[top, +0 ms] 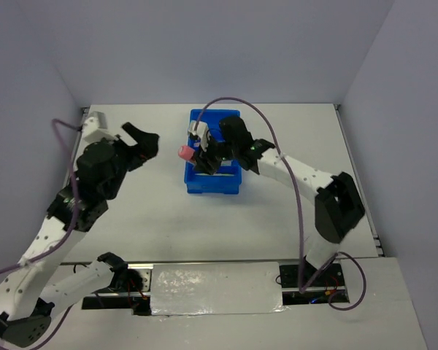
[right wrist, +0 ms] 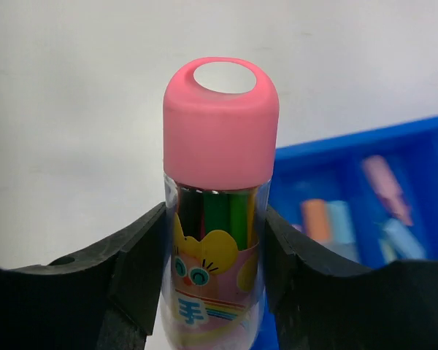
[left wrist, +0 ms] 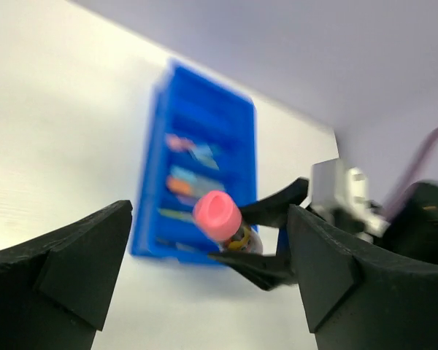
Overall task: Sort the stationery into containers
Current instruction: Place the stationery in the storage box.
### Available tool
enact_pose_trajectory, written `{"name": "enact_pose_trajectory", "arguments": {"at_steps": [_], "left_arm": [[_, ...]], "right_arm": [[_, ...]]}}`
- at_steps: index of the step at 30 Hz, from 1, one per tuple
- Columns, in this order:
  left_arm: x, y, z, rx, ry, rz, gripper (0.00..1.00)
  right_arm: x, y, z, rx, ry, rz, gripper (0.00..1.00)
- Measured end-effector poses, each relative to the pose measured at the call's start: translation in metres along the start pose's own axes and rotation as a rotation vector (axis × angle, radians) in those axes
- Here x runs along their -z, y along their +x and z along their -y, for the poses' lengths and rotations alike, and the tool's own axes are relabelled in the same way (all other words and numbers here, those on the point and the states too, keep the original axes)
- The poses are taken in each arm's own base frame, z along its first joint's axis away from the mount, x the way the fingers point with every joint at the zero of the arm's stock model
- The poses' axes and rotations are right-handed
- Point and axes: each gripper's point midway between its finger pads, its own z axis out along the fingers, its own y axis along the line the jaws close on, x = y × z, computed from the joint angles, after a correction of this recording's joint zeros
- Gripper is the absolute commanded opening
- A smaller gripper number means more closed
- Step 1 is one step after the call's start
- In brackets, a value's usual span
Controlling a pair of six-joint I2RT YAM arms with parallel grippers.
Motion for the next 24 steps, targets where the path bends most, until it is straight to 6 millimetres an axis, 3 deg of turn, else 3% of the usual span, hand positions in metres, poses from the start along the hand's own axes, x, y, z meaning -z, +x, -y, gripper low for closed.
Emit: {"name": "enact_pose_trajectory", "arguments": {"at_steps": [2, 4, 6, 8, 10, 12, 16, 20, 24], "left_arm": [[0.021, -0.038, -0.014, 0.026, -0.1, 0.126, 0.99], [0.049, -0.062, -0.029, 0.048, -0.146, 0.223, 0.99], [0.074, -0.072, -0.042, 0.054, -0.159, 0.277, 0.99], [0.095, -0.079, -0.05, 0.05, -0.149, 0.312, 0.99], [0.102, -0.077, -0.05, 0.018, -0.131, 0.301, 0.99], [0.097, -0.065, -0.048, -0.042, -0.112, 0.238, 0.99], [0.079, -0.019, -0.055, -0.21, -0.093, 0.057, 0.99], [0.069, 0.032, -0.087, -0.36, -0.137, -0.11, 0.99], [0.068, 0.057, -0.109, -0.437, -0.158, -0.178, 0.99]], "right_arm": [[-0.01, 0.009, 0.038, -0.004, 0.05, -0.059, 0.0], [-0.018, 0.02, 0.079, 0.006, 0.12, -0.122, 0.0], [-0.024, 0.03, 0.121, 0.04, 0.207, -0.184, 0.0], [-0.029, 0.038, 0.152, 0.077, 0.274, -0.243, 0.0], [-0.033, 0.047, 0.173, 0.122, 0.316, -0.297, 0.0], [-0.037, 0.055, 0.187, 0.169, 0.344, -0.346, 0.0], [-0.041, 0.063, 0.211, 0.275, 0.386, -0.418, 0.0], [-0.049, 0.067, 0.232, 0.365, 0.416, -0.453, 0.03], [-0.05, 0.08, 0.244, 0.444, 0.441, -0.516, 0.05]]}}
